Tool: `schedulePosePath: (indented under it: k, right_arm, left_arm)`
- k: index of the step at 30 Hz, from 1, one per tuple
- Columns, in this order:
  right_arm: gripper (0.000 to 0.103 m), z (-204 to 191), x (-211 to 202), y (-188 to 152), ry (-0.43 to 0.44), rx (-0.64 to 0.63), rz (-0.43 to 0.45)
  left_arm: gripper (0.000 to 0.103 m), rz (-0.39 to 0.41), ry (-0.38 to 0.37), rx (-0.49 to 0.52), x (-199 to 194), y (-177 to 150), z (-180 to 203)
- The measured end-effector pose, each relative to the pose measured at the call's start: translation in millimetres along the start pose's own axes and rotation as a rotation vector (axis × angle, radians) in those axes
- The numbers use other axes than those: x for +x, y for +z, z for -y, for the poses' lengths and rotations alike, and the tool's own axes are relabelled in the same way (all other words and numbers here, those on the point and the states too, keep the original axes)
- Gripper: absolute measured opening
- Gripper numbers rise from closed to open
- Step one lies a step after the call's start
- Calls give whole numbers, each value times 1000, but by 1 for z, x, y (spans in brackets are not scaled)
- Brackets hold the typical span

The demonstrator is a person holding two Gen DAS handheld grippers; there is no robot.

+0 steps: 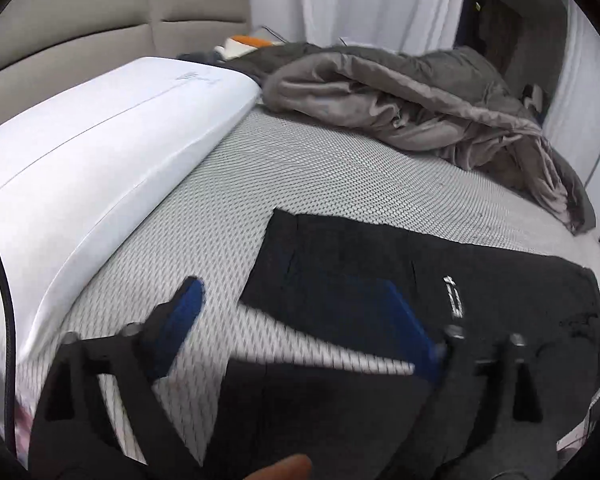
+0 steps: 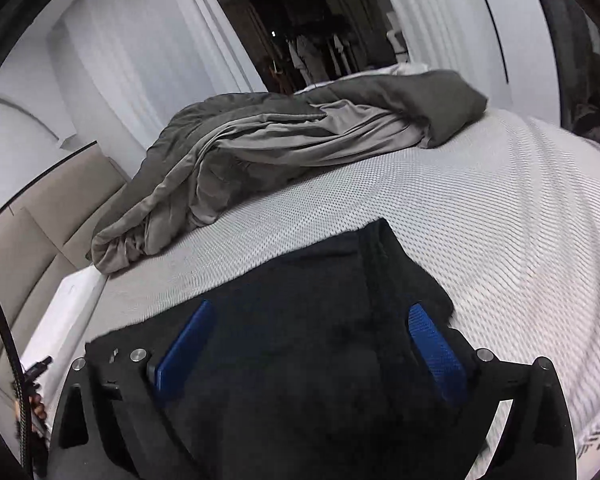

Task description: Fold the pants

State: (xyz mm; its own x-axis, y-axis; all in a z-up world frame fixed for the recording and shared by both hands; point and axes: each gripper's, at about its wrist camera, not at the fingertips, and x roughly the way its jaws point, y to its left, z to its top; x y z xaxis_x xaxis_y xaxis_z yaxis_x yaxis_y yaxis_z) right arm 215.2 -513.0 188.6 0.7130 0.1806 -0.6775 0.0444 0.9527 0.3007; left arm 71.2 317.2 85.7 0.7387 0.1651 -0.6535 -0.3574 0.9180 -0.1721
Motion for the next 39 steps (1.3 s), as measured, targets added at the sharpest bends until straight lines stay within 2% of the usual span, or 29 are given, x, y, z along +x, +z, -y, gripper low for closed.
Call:
schedulePosePath:
  k: [5,8,10,12,14,16,21,23,24,25,26,27,29,31,33,36,38,39]
  right_arm:
    - [102,8,-51,-65,-28,-20,-4]
    - [102,22,-67,-101,-36,25,-9]
    - [102,35,-71,-117,6,101,-36]
    - [102,55,-78,-135,94,232,-37]
    - [102,68,-78,-146,123,296,-48]
    - [102,79,-70,-155,92,333,-52]
    - [99,106,-30,-149,126,438,-82]
    - [90,121,-7,-148,193,540,-102]
    - [82,128,6,-147,228,602,-128]
    - [64,130,13,-146,229,629,-144]
    - [50,130,16,-143,223,628,-154]
    - [27,127,17,-141,216,614,-161]
    - [19,121,7,-138,227,558,-134]
    - [18,118,-17,-142,168,459,-81]
    - [19,126,-30,-152,101,435,-72]
    - [23,140,-23,-171,119,493,-156]
    - [30,137,-26,-175,146,491,-147]
    - [40,134,-27,-173,158,476,-138]
  left_arm:
    - [102,6,-34,-64,-47,-46,-9]
    - [102,8,-37,-104,-69,-73,-13]
    - [102,10,-40,-120,-81,-91,-18]
    - [102,6,-41,-133,-86,-103,-17]
    - [102,1,-49,-150,-91,-114,-16]
    - [102,-8,-55,-176,-93,-124,-16]
    - [102,-48,-62,-246,-82,-137,-22]
    - [102,-49,-53,-255,-81,-142,-21]
    - [102,-49,-47,-258,-80,-143,-21]
    - [102,-50,-46,-262,-80,-143,-21]
    - [102,-48,-46,-265,-79,-144,-20]
    - [102,-49,-44,-267,-80,-145,-20]
    - [102,-47,-36,-263,-80,-145,-20]
    - [102,-47,-26,-263,-78,-148,-23]
    - [102,-57,-19,-279,-73,-150,-28]
    - [102,-79,-29,-318,-67,-155,-34]
    - [102,-71,-37,-319,-71,-157,-35]
    - [102,-67,-39,-314,-74,-157,-35]
